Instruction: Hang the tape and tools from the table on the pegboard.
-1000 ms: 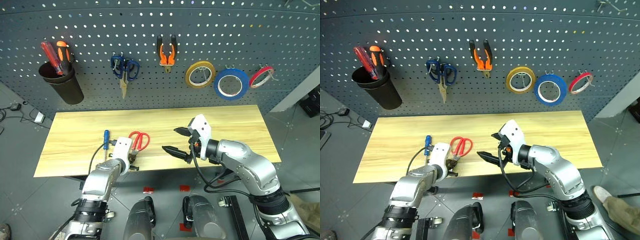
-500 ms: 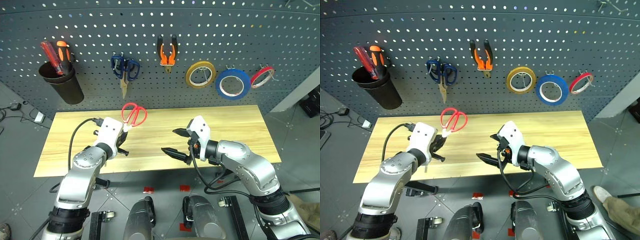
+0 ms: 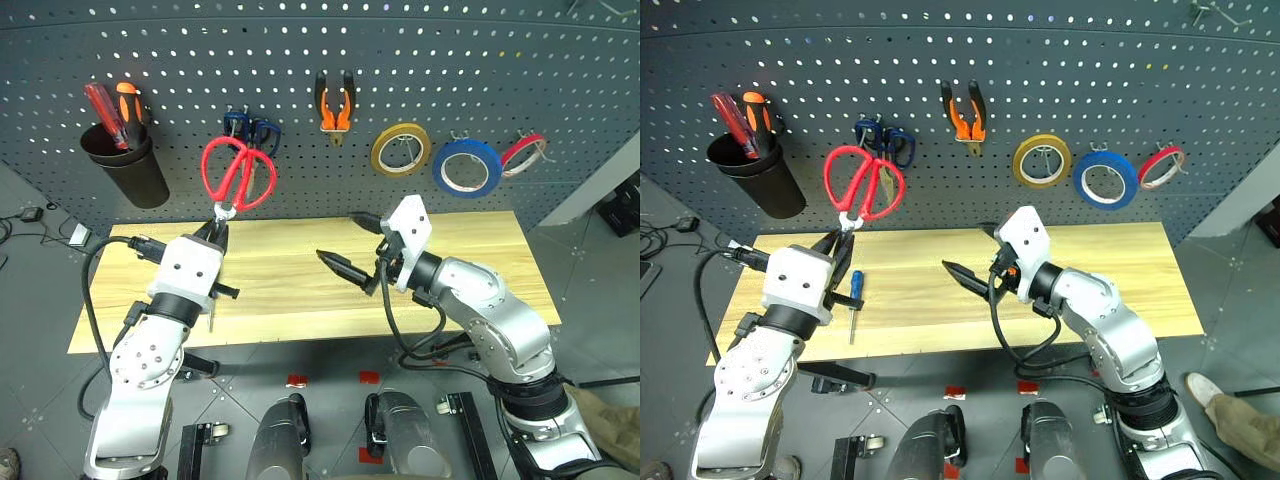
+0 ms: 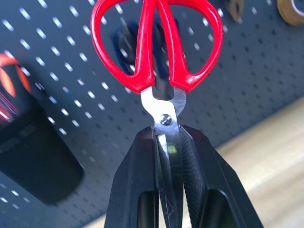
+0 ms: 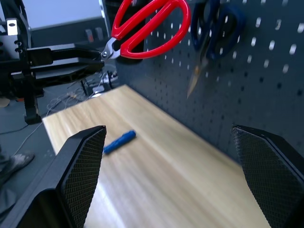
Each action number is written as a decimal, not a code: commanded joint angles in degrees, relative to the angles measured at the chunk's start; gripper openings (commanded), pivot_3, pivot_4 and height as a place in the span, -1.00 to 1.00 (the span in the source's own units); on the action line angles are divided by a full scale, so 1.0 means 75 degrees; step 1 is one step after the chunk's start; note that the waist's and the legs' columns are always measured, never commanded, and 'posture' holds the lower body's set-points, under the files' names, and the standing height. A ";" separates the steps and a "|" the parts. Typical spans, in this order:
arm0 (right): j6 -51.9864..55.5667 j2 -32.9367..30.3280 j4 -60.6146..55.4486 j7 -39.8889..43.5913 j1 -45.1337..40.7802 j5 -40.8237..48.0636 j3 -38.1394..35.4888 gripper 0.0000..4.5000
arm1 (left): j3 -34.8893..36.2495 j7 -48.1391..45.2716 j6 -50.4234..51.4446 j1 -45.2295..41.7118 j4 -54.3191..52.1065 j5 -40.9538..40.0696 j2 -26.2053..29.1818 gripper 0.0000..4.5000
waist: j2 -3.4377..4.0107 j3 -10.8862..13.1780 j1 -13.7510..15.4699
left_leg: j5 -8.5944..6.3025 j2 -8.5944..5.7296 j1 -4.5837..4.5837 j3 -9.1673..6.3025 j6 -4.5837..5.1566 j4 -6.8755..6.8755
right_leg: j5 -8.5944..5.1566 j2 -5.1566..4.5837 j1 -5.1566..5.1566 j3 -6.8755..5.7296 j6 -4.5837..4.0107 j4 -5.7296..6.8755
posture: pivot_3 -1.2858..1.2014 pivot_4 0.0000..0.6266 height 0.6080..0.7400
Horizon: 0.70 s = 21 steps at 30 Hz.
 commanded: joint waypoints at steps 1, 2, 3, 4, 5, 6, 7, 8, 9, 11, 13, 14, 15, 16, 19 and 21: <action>-0.0147 0.0143 -0.0289 -0.0120 -0.0152 -0.0004 -0.0047 1.00 | 0.0232 0.0022 -0.0269 -0.0474 0.0235 0.0062 0.0082 -0.85 | -0.0006 -0.0005 0.0005 | 0.0000 0.0000 0.0000 0.0000 0.0000 0.0000 | 0.0000 0.0000 0.0000 -0.0001 -0.0001 0.0001 | -0.14 -0.36 1.00; -0.0144 0.0175 -0.0281 -0.0129 -0.0159 -0.0020 -0.0038 1.00 | 0.0203 -0.0006 -0.0301 -0.0642 0.0404 0.0066 0.0093 -0.85 | -0.0009 -0.0008 0.0006 | 0.0000 0.0000 0.0000 0.0000 0.0000 0.0000 | 0.0001 0.0000 0.0000 -0.0001 -0.0001 0.0001 | -0.14 -0.36 1.00; -0.0143 0.0220 -0.0269 -0.0147 -0.0176 -0.0036 -0.0028 1.00 | 0.0187 -0.0021 -0.0308 -0.0825 0.0599 0.0064 0.0097 -0.85 | -0.0012 -0.0011 0.0003 | 0.0000 0.0000 0.0000 0.0001 0.0000 0.0000 | 0.0001 0.0000 0.0001 -0.0001 -0.0001 0.0001 | -0.14 -0.36 1.00; -0.0144 0.0260 -0.0251 -0.0158 -0.0201 -0.0049 -0.0021 1.00 | 0.0153 -0.0038 -0.0334 -0.0977 0.0788 0.0084 0.0110 -0.85 | -0.0014 -0.0012 0.0000 | 0.0000 0.0000 0.0000 0.0002 0.0000 0.0001 | 0.0002 0.0000 0.0001 0.0000 0.0000 0.0001 | -0.14 -0.36 1.00; -0.0142 0.0299 -0.0234 -0.0171 -0.0234 -0.0061 -0.0013 1.00 | 0.0129 -0.0054 -0.0387 -0.1115 0.0967 0.0087 0.0115 -0.85 | -0.0016 -0.0013 -0.0003 | 0.0000 0.0000 0.0000 0.0002 0.0000 0.0001 | 0.0002 0.0000 0.0001 -0.0001 -0.0001 0.0002 | -0.14 -0.36 1.00; -0.0153 0.0348 -0.0196 -0.0181 -0.0294 -0.0074 -0.0009 1.00 | 0.0085 -0.0064 -0.0430 -0.1290 0.1211 0.0095 0.0114 -0.85 | -0.0016 -0.0013 -0.0007 | 0.0000 0.0000 -0.0001 0.0002 0.0000 0.0001 | 0.0003 0.0000 0.0001 -0.0002 -0.0001 0.0001 | -0.15 -0.35 1.00; -0.0160 0.0387 -0.0157 -0.0188 -0.0351 -0.0086 -0.0009 1.00 | 0.0037 -0.0073 -0.0473 -0.1445 0.1427 0.0113 0.0114 -0.85 | -0.0016 -0.0013 -0.0008 | 0.0000 0.0000 -0.0001 0.0002 0.0000 0.0001 | 0.0003 0.0000 0.0001 -0.0002 -0.0001 0.0002 | -0.15 -0.35 1.00; -0.0160 0.0414 -0.0138 -0.0196 -0.0387 -0.0094 -0.0008 1.00 | 0.0013 -0.0082 -0.0505 -0.1543 0.1567 0.0121 0.0114 -0.85 | -0.0016 -0.0013 -0.0011 | 0.0001 0.0000 0.0000 0.0001 0.0000 0.0001 | 0.0004 0.0000 0.0001 -0.0004 -0.0002 0.0003 | -0.15 -0.35 1.00; -0.0172 0.0437 -0.0113 -0.0200 -0.0436 -0.0104 -0.0007 1.00 | -0.0054 -0.0113 -0.0539 -0.1667 0.1745 0.0130 0.0110 -0.85 | -0.0017 -0.0014 -0.0022 | 0.0001 0.0000 0.0000 0.0000 -0.0001 0.0001 | 0.0005 0.0000 0.0001 -0.0005 -0.0004 0.0004 | -0.15 -0.35 1.00; -0.0187 0.0473 -0.0080 -0.0219 -0.0505 -0.0113 -0.0009 1.00 | -0.0158 -0.0160 -0.0634 -0.1827 0.2007 0.0167 0.0102 -0.85 | -0.0020 -0.0016 -0.0021 | 0.0001 0.0001 0.0000 0.0000 -0.0001 0.0002 | 0.0006 0.0000 0.0001 -0.0007 -0.0005 0.0004 | -0.15 -0.34 1.00; -0.0194 0.0509 -0.0053 -0.0234 -0.0553 -0.0114 -0.0013 1.00 | -0.0238 -0.0184 -0.0737 -0.1948 0.2226 0.0196 0.0083 -0.85 | -0.0020 -0.0016 -0.0021 | 0.0002 0.0000 0.0000 0.0001 -0.0002 0.0001 | 0.0006 -0.0001 0.0001 -0.0005 -0.0005 0.0003 | -0.15 -0.34 1.00; -0.0199 0.0519 -0.0045 -0.0236 -0.0563 -0.0118 -0.0012 1.00 | -0.0272 -0.0208 -0.0778 -0.1982 0.2299 0.0203 0.0086 -0.85 | -0.0020 -0.0016 -0.0023 | 0.0002 0.0000 -0.0001 0.0001 -0.0004 0.0001 | 0.0006 -0.0001 0.0001 -0.0006 -0.0006 0.0003 | -0.15 -0.34 1.00; -0.0200 0.0541 -0.0038 -0.0245 -0.0575 -0.0123 -0.0002 1.00 | -0.0320 -0.0231 -0.0827 -0.2017 0.2372 0.0213 0.0085 -0.85 | -0.0020 -0.0016 -0.0028 | 0.0003 0.0000 0.0000 0.0002 -0.0004 0.0001 | 0.0006 -0.0001 0.0001 -0.0004 -0.0006 0.0003 | -0.15 -0.34 1.00; -0.0209 0.0557 -0.0030 -0.0248 -0.0583 -0.0135 0.0020 1.00 | -0.0366 -0.0247 -0.0865 -0.2047 0.2443 0.0235 0.0086 -0.85 | -0.0020 -0.0016 -0.0029 | 0.0004 0.0000 0.0000 0.0002 -0.0006 0.0001 | 0.0006 -0.0001 0.0001 -0.0005 -0.0006 0.0003 | -0.15 -0.34 1.00; -0.0214 0.0599 -0.0019 -0.0256 -0.0583 -0.0149 0.0041 1.00 | -0.0393 -0.0248 -0.0910 -0.2050 0.2540 0.0257 0.0081 -0.85 | -0.0020 -0.0016 -0.0030 | 0.0016 0.0001 0.0000 0.0000 -0.0027 0.0001 | 0.0007 -0.0001 0.0001 -0.0006 -0.0007 0.0004 | -0.15 -0.34 1.00; -0.0208 0.0619 -0.0025 -0.0262 -0.0567 -0.0156 0.0055 1.00 | -0.0412 -0.0275 -0.0907 -0.1994 0.2586 0.0271 0.0085 -0.85 | -0.0020 -0.0016 -0.0034 | 0.0017 0.0001 0.0000 0.0001 -0.0027 0.0001 | 0.0007 -0.0001 0.0001 -0.0005 -0.0008 0.0004 | -0.15 -0.34 1.00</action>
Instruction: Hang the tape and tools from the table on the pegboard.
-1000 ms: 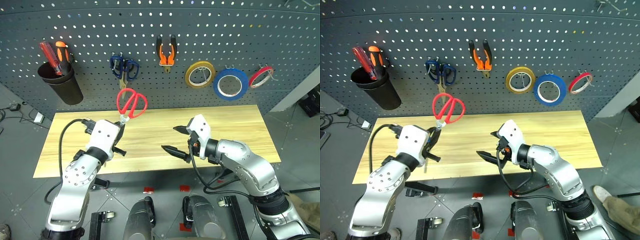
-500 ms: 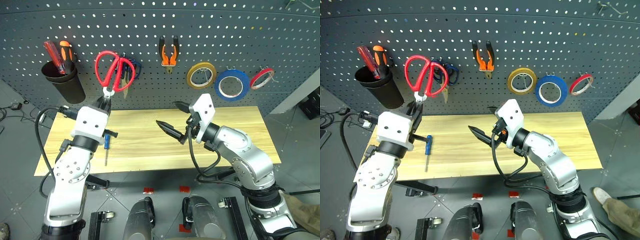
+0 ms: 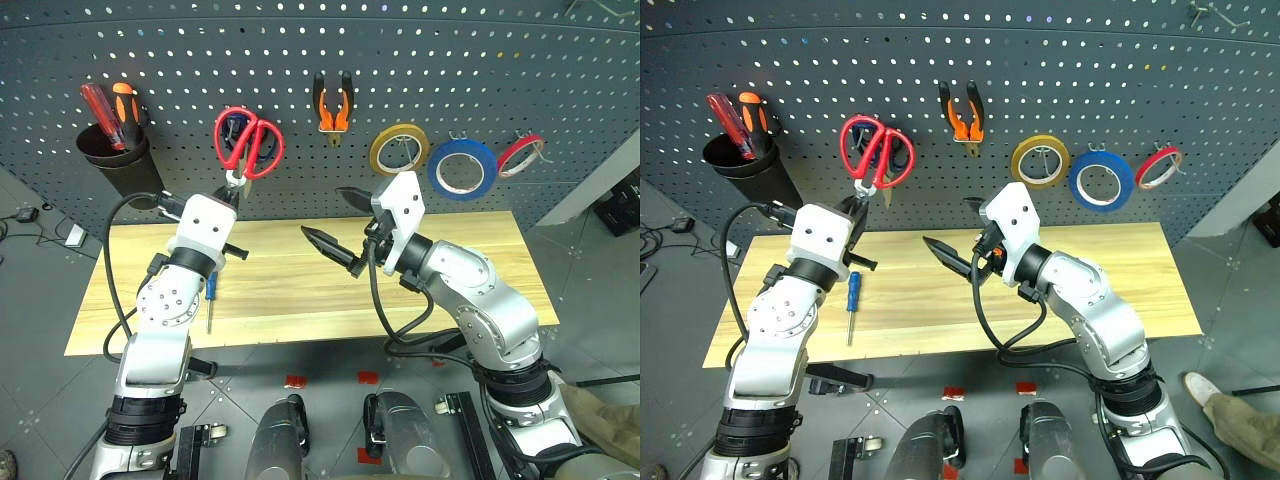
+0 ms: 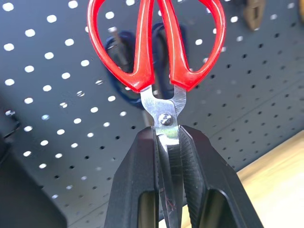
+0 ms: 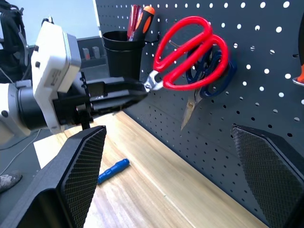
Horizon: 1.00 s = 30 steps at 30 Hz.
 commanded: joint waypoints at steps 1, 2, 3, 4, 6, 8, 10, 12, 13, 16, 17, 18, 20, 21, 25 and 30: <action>-0.0182 0.0068 -0.0166 -0.0040 -0.0060 -0.0043 0.0039 1.00 | 0.0021 -0.0035 -0.0142 -0.0016 -0.0097 0.0092 0.0066 -0.85 | 0.0000 0.0000 0.0002 | 0.0000 0.0000 0.0000 -0.0001 0.0000 0.0000 | 0.0000 0.0000 0.0000 -0.0001 0.0000 0.0000 | -0.15 -0.34 1.00; -0.0185 0.0073 -0.0165 -0.0042 -0.0059 -0.0045 0.0046 1.00 | 0.0009 -0.0053 -0.0109 -0.0006 -0.0085 0.0101 0.0063 -0.85 | 0.0000 0.0000 0.0002 | 0.0000 0.0000 0.0000 -0.0001 0.0000 0.0001 | 0.0000 0.0000 0.0000 -0.0001 0.0000 0.0000 | -0.15 -0.34 1.00; -0.0189 0.0087 -0.0159 -0.0048 -0.0065 -0.0047 0.0057 1.00 | 0.0031 -0.0025 -0.0020 0.0011 -0.0047 0.0093 0.0024 -0.85 | 0.0000 0.0000 0.0003 | 0.0000 0.0000 0.0000 -0.0001 0.0000 0.0001 | 0.0000 0.0000 0.0000 0.0000 -0.0001 0.0000 | -0.15 -0.34 1.00; -0.0192 0.0109 -0.0150 -0.0056 -0.0079 -0.0049 0.0071 1.00 | 0.0053 -0.0039 0.0104 0.0030 0.0009 0.0053 -0.0003 -0.85 | 0.0000 0.0000 0.0003 | 0.0000 0.0000 0.0000 -0.0001 0.0000 0.0001 | 0.0000 0.0000 0.0000 0.0000 -0.0001 0.0000 | -0.15 -0.34 1.00; -0.0191 0.0151 -0.0131 -0.0069 -0.0114 -0.0056 0.0085 1.00 | 0.0094 -0.0060 0.0318 0.0066 0.0110 -0.0040 -0.0060 -0.69 | -0.0001 -0.0001 0.0002 | 0.0000 0.0000 0.0000 -0.0001 -0.0001 0.0001 | 0.0001 0.0000 0.0000 0.0000 -0.0001 0.0000 | -0.15 -0.35 1.00; -0.0182 0.0180 -0.0113 -0.0072 -0.0141 -0.0062 0.0089 1.00 | 0.0029 -0.0169 0.0500 0.0078 0.0166 -0.0088 -0.0051 -0.43 | -0.0001 -0.0002 0.0002 | 0.0001 0.0000 0.0000 -0.0001 -0.0001 0.0002 | 0.0001 0.0000 0.0000 -0.0001 -0.0001 0.0002 | -0.15 -0.35 1.00; -0.0174 0.0199 -0.0096 -0.0069 -0.0152 -0.0073 0.0101 1.00 | 0.0001 -0.0233 0.0721 0.0106 0.0181 -0.0158 -0.0092 -0.15 | -0.0001 -0.0002 0.0002 | 0.0001 0.0000 0.0000 -0.0001 -0.0001 0.0004 | 0.0001 0.0000 0.0000 -0.0001 -0.0001 0.0003 | -0.15 -0.35 1.00; -0.0151 0.0208 -0.0087 -0.0072 -0.0148 -0.0088 0.0132 1.00 | 0.0084 -0.0227 0.1099 0.0216 0.0155 -0.0296 -0.0232 0.12 | -0.0002 -0.0004 0.0002 | 0.0001 0.0000 0.0000 0.0000 -0.0001 0.0005 | 0.0001 0.0000 0.0000 0.0000 -0.0001 0.0003 | -0.16 -0.35 1.00; -0.0106 0.0204 -0.0094 -0.0082 -0.0135 -0.0107 0.0175 1.00 | 0.0162 -0.0228 0.1424 0.0356 0.0135 -0.0407 -0.0318 0.26 | -0.0002 -0.0006 -0.0003 | 0.0001 0.0000 0.0000 0.0000 -0.0001 0.0006 | 0.0001 0.0000 0.0000 0.0002 -0.0001 0.0003 | -0.16 -0.35 1.00; 0.0106 0.0168 -0.0171 -0.0103 -0.0056 -0.0145 0.0303 1.00 | 0.0585 -0.0100 0.2375 0.0758 0.0051 -0.0878 -0.0703 0.54 | -0.0004 -0.0010 -0.0031 | 0.0001 0.0001 0.0001 0.0001 -0.0002 0.0006 | 0.0001 0.0000 0.0000 0.0004 -0.0001 0.0004 | -0.16 -0.34 1.00; 0.0222 0.0129 -0.0200 -0.0129 -0.0014 -0.0212 0.0416 1.00 | 0.0913 0.0018 0.2815 0.0891 0.0003 -0.1130 -0.0892 0.54 | -0.0004 -0.0010 -0.0043 | 0.0001 0.0002 0.0002 0.0001 -0.0002 0.0007 | 0.0001 0.0000 0.0000 0.0003 -0.0001 0.0005 | -0.16 -0.34 1.00; 0.0365 0.0088 -0.0238 -0.0171 0.0025 -0.0292 0.0545 1.00 | 0.1310 0.0149 0.3213 0.1014 -0.0058 -0.1398 -0.1072 0.54 | -0.0005 -0.0011 -0.0048 | 0.0001 0.0002 0.0001 -0.0001 -0.0002 0.0008 | 0.0001 0.0001 0.0000 0.0002 -0.0001 0.0005 | -0.16 -0.33 1.00; 0.0669 0.0028 -0.0327 -0.0272 0.0069 -0.0400 0.0719 1.00 | 0.1886 0.0303 0.3790 0.1168 -0.0141 -0.1743 -0.1213 0.54 | -0.0010 -0.0013 -0.0054 | 0.0001 0.0004 0.0001 -0.0004 -0.0002 0.0012 | 0.0001 0.0001 0.0000 0.0000 -0.0001 0.0009 | -0.15 -0.30 1.00; 0.0791 0.0008 -0.0373 -0.0321 0.0076 -0.0414 0.0752 1.00 | 0.2038 0.0339 0.3963 0.1202 -0.0178 -0.1838 -0.1217 0.54 | -0.0010 -0.0014 -0.0055 | 0.0001 0.0005 0.0001 -0.0005 -0.0001 0.0015 | 0.0000 0.0002 0.0001 0.0000 -0.0001 0.0011 | -0.15 -0.30 1.00; 0.1690 0.0117 -0.0590 -0.0578 -0.0024 -0.0256 0.0844 1.00 | 0.2672 0.0150 0.4354 0.1079 0.0169 -0.2263 -0.0823 0.54 | -0.0012 -0.0013 -0.0020 | -0.0001 0.0004 0.0001 -0.0015 0.0002 0.0031 | 0.0001 0.0002 0.0007 -0.0004 -0.0002 0.0020 | -0.14 -0.19 1.00; 0.2684 0.0330 -0.0703 -0.0761 -0.0466 -0.0056 0.0770 1.00 | 0.2591 -0.0164 0.4536 0.0541 0.1165 -0.2408 -0.0147 0.99 | -0.0003 0.0060 0.0040 | -0.0015 0.0006 0.0002 -0.0023 0.0029 0.0051 | 0.0003 0.0003 0.0009 -0.0005 -0.0006 0.0029 | -0.14 0.03 1.00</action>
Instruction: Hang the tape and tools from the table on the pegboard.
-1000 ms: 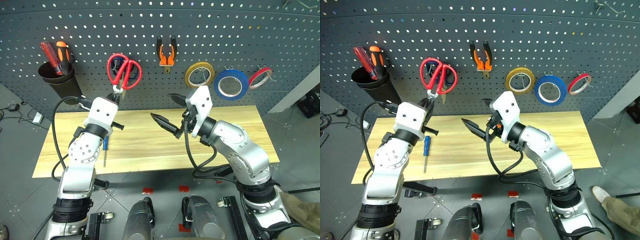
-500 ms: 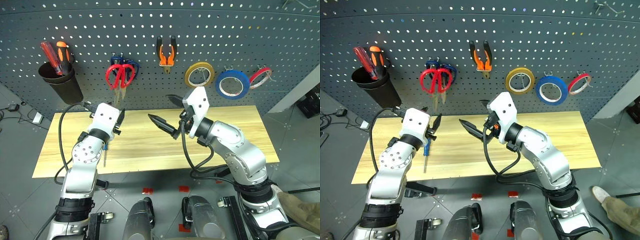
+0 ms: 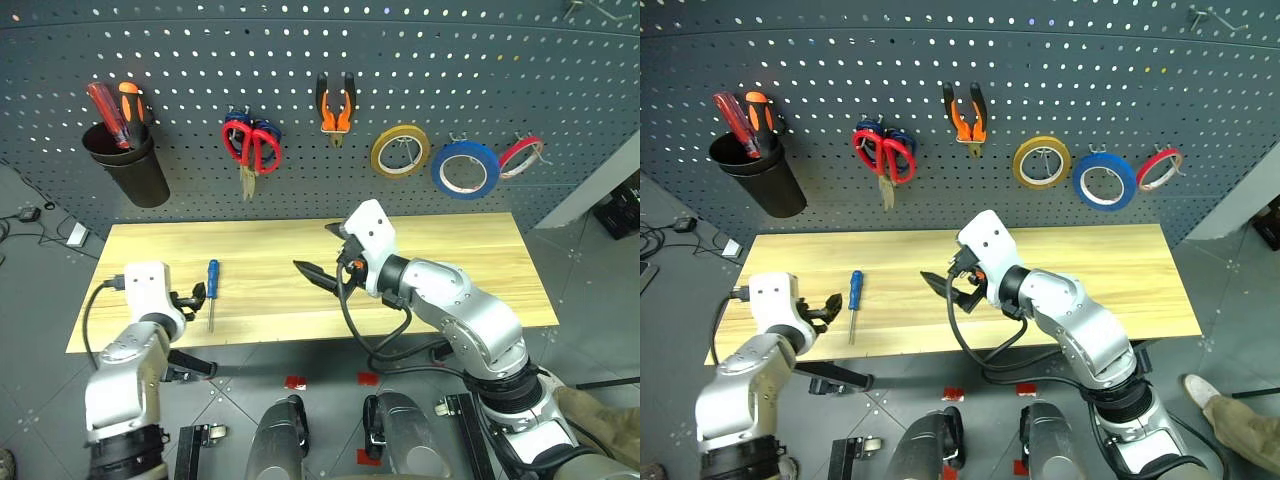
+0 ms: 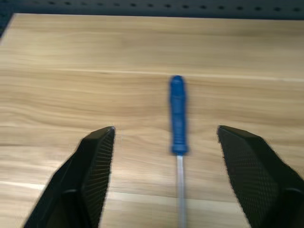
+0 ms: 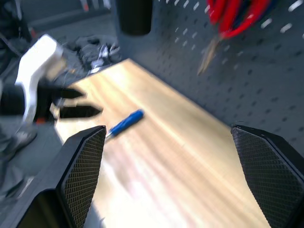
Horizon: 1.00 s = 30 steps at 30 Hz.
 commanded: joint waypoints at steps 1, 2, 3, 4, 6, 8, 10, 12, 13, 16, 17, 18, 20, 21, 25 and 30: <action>0.0557 0.0146 -0.0448 -0.0109 -0.0392 0.0202 -0.0134 1.00 | -0.0180 -0.0161 0.0173 -0.0326 0.0495 -0.0062 0.0300 0.99 | 0.0008 0.0065 0.0011 | -0.0001 -0.0001 0.0002 0.0000 0.0002 0.0007 | 0.0000 0.0000 0.0003 0.0002 0.0000 -0.0003 | -0.14 0.07 1.00; 0.0657 0.0181 -0.0398 -0.0113 -0.0469 0.0203 -0.0132 1.00 | -0.0275 -0.0192 0.0152 -0.0507 0.0841 -0.0029 0.0360 0.99 | 0.0010 0.0083 0.0015 | -0.0001 -0.0001 0.0001 0.0001 0.0003 0.0009 | 0.0001 -0.0001 0.0003 0.0007 -0.0001 -0.0006 | -0.14 0.10 1.00; 0.0769 0.0193 -0.0404 -0.0108 -0.0524 0.0222 -0.0153 1.00 | -0.0343 -0.0205 0.0176 -0.0643 0.1065 -0.0026 0.0389 0.99 | 0.0009 0.0108 0.0021 | -0.0001 -0.0002 0.0001 0.0002 0.0003 0.0010 | 0.0001 -0.0001 0.0002 0.0008 -0.0001 -0.0006 | -0.14 0.14 1.00; 0.0858 0.0196 -0.0414 -0.0101 -0.0567 0.0245 -0.0170 1.00 | -0.0416 -0.0208 0.0204 -0.0771 0.1278 -0.0017 0.0410 0.99 | 0.0008 0.0153 0.0025 | -0.0002 -0.0002 0.0001 0.0001 0.0004 0.0010 | 0.0001 -0.0001 0.0003 0.0007 -0.0001 -0.0009 | -0.13 0.16 1.00; 0.0972 0.0205 -0.0381 -0.0086 -0.0634 0.0300 -0.0161 1.00 | -0.0621 -0.0257 0.0160 -0.1011 0.1737 0.0065 0.0480 0.99 | 0.0002 0.0228 0.0028 | -0.0003 -0.0001 0.0000 0.0002 0.0005 0.0009 | 0.0001 -0.0001 0.0002 0.0008 -0.0002 -0.0012 | -0.13 0.18 1.00; 0.1082 0.0186 -0.0413 -0.0066 -0.0673 0.0373 -0.0154 1.00 | -0.0773 -0.0308 0.0146 -0.1164 0.1999 0.0084 0.0532 0.99 | 0.0001 0.0289 0.0028 | -0.0004 0.0000 -0.0002 0.0003 0.0006 0.0005 | 0.0001 -0.0002 -0.0001 0.0009 -0.0002 -0.0012 | -0.13 0.20 1.00; 0.1213 0.0147 -0.0438 0.0014 -0.0715 0.0488 -0.0111 1.00 | -0.0951 -0.0308 0.0045 -0.1485 0.2510 0.0160 0.0588 0.99 | 0.0002 0.0350 0.0029 | -0.0004 -0.0001 -0.0003 0.0010 0.0005 -0.0010 | 0.0001 -0.0006 -0.0005 0.0011 -0.0003 -0.0020 | -0.13 0.25 1.00; 0.1328 0.0115 -0.0436 0.0126 -0.0747 0.0601 -0.0073 1.00 | -0.1063 -0.0355 -0.0011 -0.1812 0.3054 0.0176 0.0635 0.99 | -0.0002 0.0410 0.0033 | -0.0004 -0.0001 -0.0005 0.0011 0.0005 -0.0027 | 0.0001 -0.0006 -0.0012 0.0007 -0.0003 -0.0026 | -0.13 0.26 1.00; 0.1375 0.0092 -0.0454 0.0182 -0.0755 0.0641 -0.0056 1.00 | -0.1087 -0.0389 -0.0013 -0.1934 0.3261 0.0160 0.0652 0.99 | 0.0001 0.0429 0.0033 | -0.0003 0.0000 -0.0005 0.0012 0.0005 -0.0031 | 0.0001 -0.0006 -0.0013 0.0006 -0.0003 -0.0028 | -0.14 0.26 1.00; 0.1478 0.0009 -0.0543 0.0295 -0.0772 0.0751 -0.0017 1.00 | -0.1179 -0.0490 -0.0101 -0.2221 0.3753 0.0159 0.0733 0.99 | -0.0001 0.0452 0.0014 | -0.0002 -0.0002 -0.0005 0.0032 0.0003 -0.0049 | -0.0001 -0.0010 -0.0022 0.0015 -0.0002 -0.0042 | -0.14 0.26 1.00; 0.1502 -0.0018 -0.0570 0.0320 -0.0777 0.0790 -0.0008 1.00 | -0.1208 -0.0528 -0.0130 -0.2297 0.3877 0.0153 0.0759 0.99 | -0.0002 0.0457 0.0013 | -0.0001 -0.0002 -0.0005 0.0041 0.0000 -0.0056 | -0.0001 -0.0011 -0.0027 0.0022 -0.0002 -0.0046 | -0.15 0.26 1.00; 0.1528 -0.0052 -0.0593 0.0360 -0.0783 0.0834 0.0000 1.00 | -0.1243 -0.0590 -0.0174 -0.2391 0.4030 0.0146 0.0785 0.99 | -0.0003 0.0464 0.0014 | 0.0000 -0.0002 -0.0005 0.0046 -0.0002 -0.0060 | -0.0002 -0.0012 -0.0030 0.0023 -0.0002 -0.0046 | -0.15 0.26 1.00; 0.1532 -0.0161 -0.0633 0.0460 -0.0797 0.0874 0.0059 1.00 | -0.1388 -0.0756 -0.0262 -0.2522 0.4300 0.0191 0.0853 0.91 | -0.0002 0.0471 0.0010 | 0.0002 -0.0001 -0.0006 0.0052 -0.0005 -0.0064 | -0.0004 -0.0012 -0.0038 0.0024 -0.0002 -0.0046 | -0.15 0.25 1.00; 0.1527 -0.0225 -0.0648 0.0529 -0.0813 0.0894 0.0083 1.00 | -0.1450 -0.0831 -0.0297 -0.2566 0.4417 0.0212 0.0883 0.82 | -0.0002 0.0472 0.0010 | 0.0002 -0.0001 -0.0006 0.0055 -0.0006 -0.0065 | -0.0004 -0.0012 -0.0039 0.0026 -0.0001 -0.0046 | -0.16 0.24 1.00; 0.1256 -0.0480 -0.0682 0.0831 -0.0888 0.0902 0.0212 1.00 | -0.1619 -0.1052 -0.0508 -0.2561 0.4660 0.0254 0.0980 0.34 | -0.0003 0.0471 -0.0004 | 0.0001 0.0000 -0.0005 0.0066 -0.0005 -0.0066 | -0.0004 -0.0014 -0.0043 0.0035 -0.0001 -0.0046 | -0.16 0.15 1.00; 0.0582 -0.0712 -0.0530 0.1195 -0.0945 0.0819 0.0454 1.00 | -0.1782 -0.1301 -0.0972 -0.2344 0.4854 0.0362 0.1095 -0.35 | -0.0009 0.0465 -0.0010 | 0.0012 0.0000 -0.0005 0.0071 -0.0025 -0.0068 | -0.0004 -0.0015 -0.0046 0.0036 -0.0001 -0.0045 | -0.17 0.01 1.00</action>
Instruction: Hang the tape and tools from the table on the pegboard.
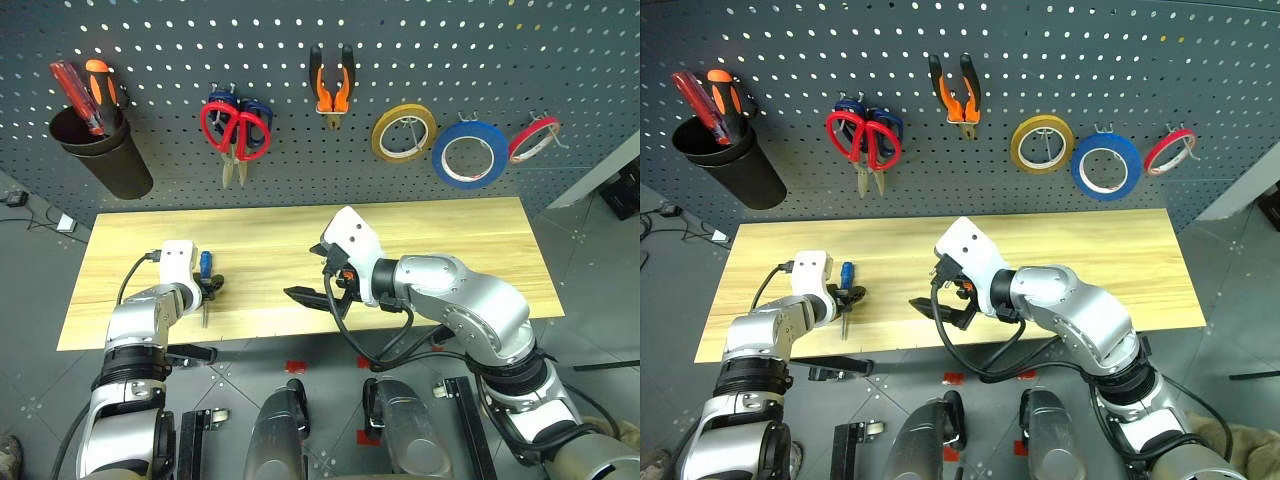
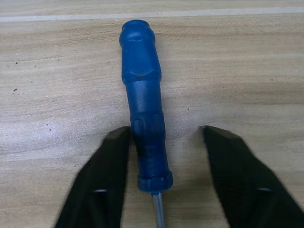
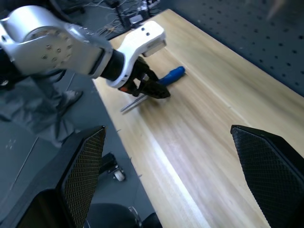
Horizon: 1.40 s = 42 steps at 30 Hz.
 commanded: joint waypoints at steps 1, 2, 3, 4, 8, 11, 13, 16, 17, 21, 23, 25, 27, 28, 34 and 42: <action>-0.0608 -0.0052 -0.0252 0.0323 -0.0138 -0.0027 0.0173 1.00 | -0.0059 -0.0257 -0.0314 0.0203 0.0102 0.0051 0.0169 -0.46 | -0.0005 -0.0006 -0.0002 | 0.0001 0.0000 0.0000 0.0001 -0.0001 -0.0001 | 0.0000 0.0000 0.0000 -0.0001 0.0000 0.0001 | -0.17 -0.01 1.00; -0.0721 -0.0070 -0.0205 0.0368 -0.0137 -0.0054 0.0210 1.00 | -0.0054 -0.0292 -0.0376 0.0206 0.0165 0.0054 0.0177 -0.62 | -0.0006 -0.0007 -0.0003 | 0.0001 0.0000 0.0000 0.0001 -0.0002 0.0000 | 0.0000 0.0000 0.0000 -0.0001 0.0000 0.0001 | -0.17 -0.03 1.00; -0.0842 -0.0129 -0.0208 0.0441 -0.0152 -0.0092 0.0274 1.00 | -0.0033 -0.0343 -0.0400 0.0271 0.0064 0.0041 0.0220 -0.75 | -0.0008 -0.0010 -0.0004 | 0.0001 0.0000 0.0000 0.0003 -0.0002 0.0000 | 0.0000 0.0000 0.0000 -0.0001 0.0000 0.0001 | -0.17 -0.08 1.00; -0.0981 -0.0189 -0.0189 0.0525 -0.0159 -0.0140 0.0341 1.00 | 0.0013 -0.0379 -0.0431 0.0315 -0.0032 0.0009 0.0246 -0.79 | -0.0013 -0.0022 -0.0015 | 0.0001 0.0000 0.0000 0.0003 -0.0003 0.0000 | 0.0000 -0.0001 0.0000 -0.0001 0.0001 0.0001 | -0.17 -0.13 1.00; -0.1467 -0.0314 -0.0031 0.0750 -0.0155 -0.0326 0.0471 1.00 | 0.0255 -0.0414 -0.0505 0.0650 -0.0821 -0.0135 0.0367 -0.79 | -0.0062 -0.0086 -0.0029 | 0.0002 -0.0001 -0.0003 0.0007 -0.0005 0.0000 | 0.0001 -0.0001 -0.0003 -0.0002 0.0001 0.0003 | -0.17 -0.31 1.00; -0.1772 -0.0301 0.0109 0.0764 -0.0148 -0.0464 0.0439 1.00 | 0.0631 -0.0312 -0.0766 0.1247 -0.2082 -0.0223 0.0433 -0.79 | -0.0135 -0.0174 -0.0052 | 0.0003 0.0000 -0.0008 0.0005 -0.0007 0.0001 | 0.0001 -0.0002 -0.0006 -0.0009 0.0000 0.0004 | -0.17 -0.47 1.00; -0.1978 -0.0271 0.0161 0.0740 -0.0140 -0.0546 0.0360 1.00 | 0.1108 -0.0085 -0.1167 0.1878 -0.3459 -0.0250 0.0371 -0.79 | -0.0169 -0.0292 -0.0122 | 0.0003 0.0001 -0.0015 0.0005 -0.0008 0.0000 | 0.0003 -0.0004 -0.0010 -0.0008 -0.0002 0.0003 | -0.16 -0.55 1.00; -0.2283 -0.0257 0.0261 0.0785 -0.0095 -0.0640 0.0237 1.00 | 0.1913 0.0515 -0.2097 0.2776 -0.5407 -0.0192 0.0056 -0.79 | -0.0195 -0.0489 -0.0200 | -0.0001 -0.0001 -0.0024 0.0004 -0.0014 -0.0005 | 0.0003 -0.0008 -0.0014 -0.0010 -0.0002 -0.0007 | -0.14 -0.63 1.00; -0.2359 -0.0273 0.0289 0.0823 -0.0085 -0.0642 0.0208 1.00 | 0.2106 0.0699 -0.2245 0.2982 -0.5883 -0.0202 -0.0079 -0.79 | -0.0188 -0.0548 -0.0202 | -0.0001 -0.0001 -0.0026 0.0003 -0.0014 -0.0005 | 0.0003 -0.0007 -0.0015 -0.0014 -0.0002 -0.0008 | -0.14 -0.64 1.00; -0.2487 -0.0301 0.0321 0.0919 -0.0057 -0.0566 0.0107 1.00 | 0.2705 0.1437 -0.2842 0.3526 -0.7358 0.0089 -0.0477 -0.79 | -0.0174 -0.0816 -0.0199 | -0.0004 -0.0003 -0.0007 0.0003 -0.0009 -0.0002 | 0.0003 -0.0008 0.0010 -0.0015 -0.0001 -0.0008 | -0.11 -0.68 1.00; -0.2577 -0.0301 0.0436 0.0965 -0.0082 -0.0575 0.0082 1.00 | 0.2745 0.1671 -0.2984 0.3474 -0.7569 0.0226 -0.0494 -0.79 | -0.0171 -0.0919 -0.0176 | -0.0011 -0.0003 -0.0003 -0.0012 0.0002 -0.0002 | 0.0004 -0.0007 0.0014 -0.0026 -0.0002 0.0001 | -0.10 -0.71 1.00; -0.2553 -0.0235 0.0469 0.0955 -0.0144 -0.0531 0.0008 1.00 | 0.2869 0.1964 -0.3177 0.3128 -0.7690 0.0378 -0.0350 -0.79 | -0.0167 -0.0993 -0.0156 | -0.0020 -0.0001 -0.0001 -0.0041 0.0016 0.0004 | 0.0007 -0.0002 0.0026 -0.0052 -0.0005 0.0007 | -0.10 -0.72 1.00; -0.2392 -0.0125 0.0492 0.0918 -0.0258 -0.0442 -0.0047 1.00 | 0.2937 0.2196 -0.3411 0.2571 -0.7364 0.0491 -0.0129 -0.79 | -0.0179 -0.1022 -0.0132 | -0.0010 0.0001 -0.0001 -0.0065 0.0010 0.0013 | 0.0014 -0.0001 0.0038 -0.0077 -0.0018 0.0007 | -0.11 -0.72 1.00; -0.2285 -0.0068 0.0502 0.0894 -0.0318 -0.0401 -0.0058 1.00 | 0.2916 0.2251 -0.3529 0.2253 -0.7094 0.0535 0.0002 -0.79 | -0.0178 -0.1041 -0.0122 | -0.0002 0.0001 -0.0003 -0.0081 -0.0007 0.0013 | 0.0021 0.0000 0.0041 -0.0092 -0.0029 0.0005 | -0.11 -0.73 1.00; -0.1820 0.0329 0.0645 0.0543 -0.0676 -0.0542 -0.0086 1.00 | 0.2168 0.2151 -0.4836 -0.0127 -0.4500 0.0694 0.0625 -0.79 | -0.0157 -0.1169 -0.0015 | 0.0032 -0.0001 -0.0004 -0.0107 0.0007 0.0018 | 0.0033 0.0007 0.0053 -0.0116 -0.0040 0.0012 | -0.13 -0.73 1.00; -0.1621 0.0927 0.0929 -0.0214 -0.1085 -0.0922 -0.0102 1.00 | 0.1329 0.2043 -0.7417 -0.2417 -0.0037 0.1143 0.1064 -0.79 | -0.0156 -0.1174 -0.0141 | 0.0038 -0.0002 -0.0013 -0.0099 -0.0001 0.0012 | 0.0039 0.0006 0.0046 -0.0129 -0.0033 0.0008 | -0.17 -0.66 1.00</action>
